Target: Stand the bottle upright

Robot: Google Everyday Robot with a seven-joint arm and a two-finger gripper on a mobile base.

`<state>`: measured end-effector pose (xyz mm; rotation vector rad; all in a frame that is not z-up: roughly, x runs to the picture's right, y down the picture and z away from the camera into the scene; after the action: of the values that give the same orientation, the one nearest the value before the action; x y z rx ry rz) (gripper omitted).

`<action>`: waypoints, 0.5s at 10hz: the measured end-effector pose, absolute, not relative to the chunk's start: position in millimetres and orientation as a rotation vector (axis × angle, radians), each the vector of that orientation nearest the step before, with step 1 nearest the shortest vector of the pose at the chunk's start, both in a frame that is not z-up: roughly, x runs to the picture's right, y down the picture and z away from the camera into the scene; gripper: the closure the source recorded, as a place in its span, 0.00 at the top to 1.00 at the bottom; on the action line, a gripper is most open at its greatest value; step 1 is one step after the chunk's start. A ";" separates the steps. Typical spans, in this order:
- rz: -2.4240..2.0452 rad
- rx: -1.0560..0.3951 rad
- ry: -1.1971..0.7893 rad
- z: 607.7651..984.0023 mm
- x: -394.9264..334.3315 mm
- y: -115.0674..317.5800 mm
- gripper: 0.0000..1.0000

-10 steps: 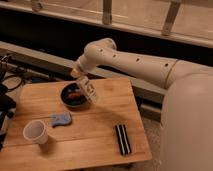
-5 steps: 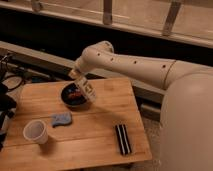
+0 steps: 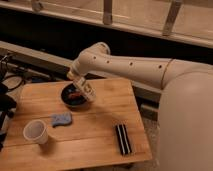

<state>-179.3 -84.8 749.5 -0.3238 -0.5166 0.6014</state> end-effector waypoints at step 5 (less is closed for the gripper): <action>0.609 -0.187 -0.595 719.3 -170.2 -111.0 0.00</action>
<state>-170.2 -111.0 719.3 -0.1870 -0.5952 0.6085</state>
